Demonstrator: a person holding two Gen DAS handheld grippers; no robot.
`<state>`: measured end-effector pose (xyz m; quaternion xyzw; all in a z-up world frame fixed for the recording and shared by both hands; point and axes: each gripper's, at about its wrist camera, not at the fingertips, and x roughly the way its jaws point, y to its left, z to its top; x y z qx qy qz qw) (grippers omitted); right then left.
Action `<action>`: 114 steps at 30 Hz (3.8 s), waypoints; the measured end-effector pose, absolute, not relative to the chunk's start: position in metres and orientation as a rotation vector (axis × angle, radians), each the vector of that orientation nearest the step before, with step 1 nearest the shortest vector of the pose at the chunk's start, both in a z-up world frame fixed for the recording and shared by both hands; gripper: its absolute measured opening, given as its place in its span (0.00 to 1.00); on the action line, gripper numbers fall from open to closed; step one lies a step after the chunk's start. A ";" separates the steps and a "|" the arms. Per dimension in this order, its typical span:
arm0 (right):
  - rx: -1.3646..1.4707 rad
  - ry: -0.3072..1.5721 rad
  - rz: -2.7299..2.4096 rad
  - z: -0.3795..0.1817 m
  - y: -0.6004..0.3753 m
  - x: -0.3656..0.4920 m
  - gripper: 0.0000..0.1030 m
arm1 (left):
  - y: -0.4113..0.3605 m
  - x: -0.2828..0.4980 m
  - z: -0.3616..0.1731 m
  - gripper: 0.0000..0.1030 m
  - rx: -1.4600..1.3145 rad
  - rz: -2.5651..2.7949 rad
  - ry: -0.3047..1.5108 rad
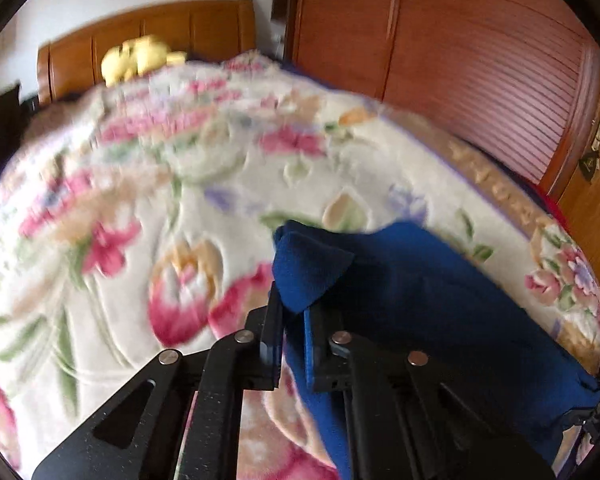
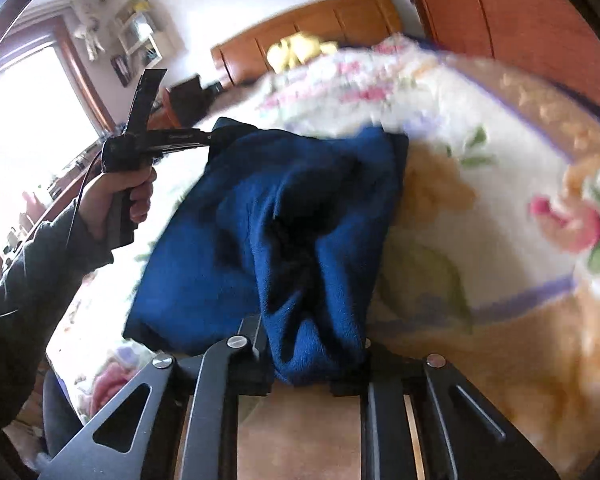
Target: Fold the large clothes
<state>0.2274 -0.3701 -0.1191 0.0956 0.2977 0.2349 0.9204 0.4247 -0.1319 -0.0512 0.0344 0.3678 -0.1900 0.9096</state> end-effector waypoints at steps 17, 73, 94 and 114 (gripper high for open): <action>0.019 0.365 0.063 -0.012 -0.594 0.114 0.14 | -0.380 0.352 0.064 0.08 0.186 -0.663 0.533; -0.002 0.407 0.117 -0.030 -0.374 0.028 0.81 | -0.143 0.130 0.020 0.54 0.154 -0.345 0.531; -0.050 0.367 0.326 -0.043 -0.275 0.034 0.81 | -0.019 0.066 0.004 0.55 0.012 -0.065 0.528; -0.041 0.251 0.307 -0.062 -0.264 0.027 0.81 | -0.006 0.032 0.035 0.64 -0.037 -0.058 0.437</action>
